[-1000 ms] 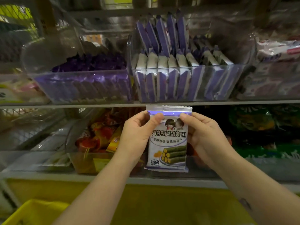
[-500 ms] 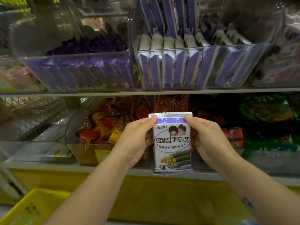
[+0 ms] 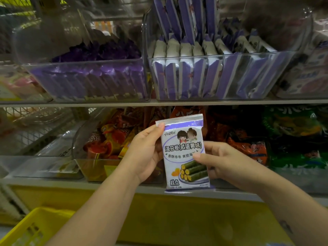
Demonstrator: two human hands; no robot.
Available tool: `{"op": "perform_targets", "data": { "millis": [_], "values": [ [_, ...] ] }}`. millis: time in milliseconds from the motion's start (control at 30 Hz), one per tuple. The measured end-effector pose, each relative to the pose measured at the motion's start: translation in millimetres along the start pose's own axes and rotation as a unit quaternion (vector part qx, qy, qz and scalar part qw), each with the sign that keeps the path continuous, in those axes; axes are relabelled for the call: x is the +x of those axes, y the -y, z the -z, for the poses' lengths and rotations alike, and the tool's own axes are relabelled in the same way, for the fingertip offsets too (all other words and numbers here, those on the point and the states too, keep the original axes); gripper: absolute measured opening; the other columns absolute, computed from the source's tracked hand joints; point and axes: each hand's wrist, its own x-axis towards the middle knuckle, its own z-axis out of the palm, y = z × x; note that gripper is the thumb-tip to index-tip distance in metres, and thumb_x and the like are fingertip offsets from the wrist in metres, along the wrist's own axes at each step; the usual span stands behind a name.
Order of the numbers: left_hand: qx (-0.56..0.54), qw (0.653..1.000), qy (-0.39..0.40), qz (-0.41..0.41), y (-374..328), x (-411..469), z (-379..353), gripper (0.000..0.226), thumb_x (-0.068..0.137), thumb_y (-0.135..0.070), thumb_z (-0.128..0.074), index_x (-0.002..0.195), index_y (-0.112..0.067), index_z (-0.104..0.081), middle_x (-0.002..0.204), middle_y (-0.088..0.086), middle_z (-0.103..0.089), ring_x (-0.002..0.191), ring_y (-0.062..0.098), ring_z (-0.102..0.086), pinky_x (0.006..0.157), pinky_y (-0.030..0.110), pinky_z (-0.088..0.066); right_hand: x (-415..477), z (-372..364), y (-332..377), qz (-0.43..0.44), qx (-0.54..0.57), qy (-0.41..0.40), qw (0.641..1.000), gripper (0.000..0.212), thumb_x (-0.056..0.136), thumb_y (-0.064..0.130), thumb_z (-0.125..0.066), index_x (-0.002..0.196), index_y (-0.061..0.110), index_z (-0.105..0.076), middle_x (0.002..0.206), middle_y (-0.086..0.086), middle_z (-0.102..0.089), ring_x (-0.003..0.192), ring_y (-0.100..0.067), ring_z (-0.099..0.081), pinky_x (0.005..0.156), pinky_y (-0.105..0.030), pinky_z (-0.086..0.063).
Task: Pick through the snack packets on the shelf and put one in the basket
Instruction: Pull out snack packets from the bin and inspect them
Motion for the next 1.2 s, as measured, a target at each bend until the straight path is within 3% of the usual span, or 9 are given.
{"op": "perform_targets", "data": {
  "millis": [100, 200, 400, 600, 767, 900, 1000, 1100, 1200],
  "values": [
    [0.007, 1.0, 0.007, 0.024, -3, -1, 1, 0.028, 0.098, -0.031, -0.049, 0.103, -0.014, -0.071, 0.099, 0.015, -0.075, 0.088, 0.025, -0.07, 0.084, 0.045, -0.056, -3, -2, 3, -0.044, 0.017, 0.008, 0.999, 0.039, 0.085, 0.03, -0.057, 0.12, 0.013, -0.06, 0.112, -0.011, -0.072, 0.103, -0.028, -0.07, 0.084, -0.038, -0.059],
    [0.04, 0.993, 0.084, 0.071, -5, -5, 7, 0.035, 0.093, -0.036, -0.052, 0.119, -0.015, -0.066, 0.114, 0.012, -0.072, 0.101, 0.027, -0.07, 0.082, 0.042, -0.058, -5, -3, 6, -0.05, 0.064, -0.005, 0.997, 0.038, 0.088, 0.03, -0.052, 0.121, 0.013, -0.059, 0.111, -0.011, -0.073, 0.101, -0.025, -0.071, 0.079, -0.035, -0.06],
    [0.056, 0.956, 0.243, 0.154, -4, -11, 15, 0.052, 0.086, -0.008, -0.065, 0.135, -0.017, -0.051, 0.128, 0.012, -0.066, 0.111, 0.027, -0.066, 0.083, 0.037, -0.059, -7, 2, 9, -0.032, 0.161, -0.036, 0.986, 0.039, 0.092, 0.026, -0.049, 0.124, 0.008, -0.06, 0.118, -0.017, -0.069, 0.11, -0.03, -0.067, 0.091, -0.041, -0.055],
    [0.065, 0.952, 0.274, 0.119, -3, -11, 16, 0.076, 0.079, 0.011, -0.065, 0.144, -0.022, -0.042, 0.138, 0.006, -0.059, 0.124, 0.028, -0.058, 0.1, 0.039, -0.05, -6, 3, 8, -0.026, 0.184, -0.065, 0.98, 0.041, 0.088, 0.027, -0.051, 0.119, 0.003, -0.062, 0.117, -0.022, -0.068, 0.11, -0.034, -0.066, 0.09, -0.043, -0.055],
    [0.071, 0.947, 0.292, 0.108, -2, -9, 18, 0.089, 0.08, 0.021, -0.058, 0.15, -0.026, -0.03, 0.141, 0.004, -0.056, 0.126, 0.028, -0.056, 0.101, 0.042, -0.048, -7, 5, 8, -0.025, 0.18, -0.09, 0.979, 0.04, 0.086, 0.028, -0.053, 0.115, 0.004, -0.064, 0.114, -0.021, -0.07, 0.108, -0.033, -0.067, 0.087, -0.043, -0.056],
    [0.087, 0.956, 0.267, 0.085, 1, -9, 18, 0.086, 0.082, 0.023, -0.054, 0.146, -0.032, -0.036, 0.138, 0.002, -0.058, 0.123, 0.027, -0.059, 0.096, 0.037, -0.053, -7, 4, 6, -0.008, 0.137, -0.102, 0.985, 0.036, 0.09, 0.03, -0.051, 0.118, 0.01, -0.063, 0.111, -0.014, -0.072, 0.102, -0.027, -0.07, 0.079, -0.038, -0.061],
    [0.141, 0.97, 0.196, 0.011, 2, -10, 14, 0.07, 0.089, 0.011, -0.057, 0.143, -0.031, -0.041, 0.131, -0.004, -0.063, 0.117, 0.016, -0.064, 0.088, 0.028, -0.055, -7, 1, 5, 0.017, 0.071, -0.126, 0.989, 0.037, 0.093, 0.034, -0.051, 0.124, 0.015, -0.057, 0.109, -0.006, -0.074, 0.099, -0.021, -0.072, 0.072, -0.031, -0.061],
    [0.205, 0.965, 0.161, -0.036, 3, -14, 2, 0.05, 0.095, -0.016, -0.058, 0.14, -0.033, -0.046, 0.122, -0.011, -0.069, 0.112, 0.005, -0.065, 0.085, 0.016, -0.051, -5, -5, 4, 0.043, 0.035, -0.113, 0.992, 0.039, 0.09, 0.041, -0.051, 0.124, 0.022, -0.057, 0.109, -0.003, -0.074, 0.098, -0.02, -0.072, 0.068, -0.03, -0.06],
    [0.212, 0.964, 0.159, -0.02, 6, -17, -5, 0.075, 0.081, -0.047, -0.065, 0.148, -0.037, -0.033, 0.133, -0.021, -0.059, 0.119, 0.0, -0.058, 0.1, 0.025, -0.048, -7, -10, 6, 0.051, 0.023, -0.097, 0.994, 0.028, 0.1, 0.041, -0.039, 0.114, 0.038, -0.063, 0.109, 0.003, -0.073, 0.095, -0.019, -0.071, 0.067, -0.029, -0.058]
  ]
}}
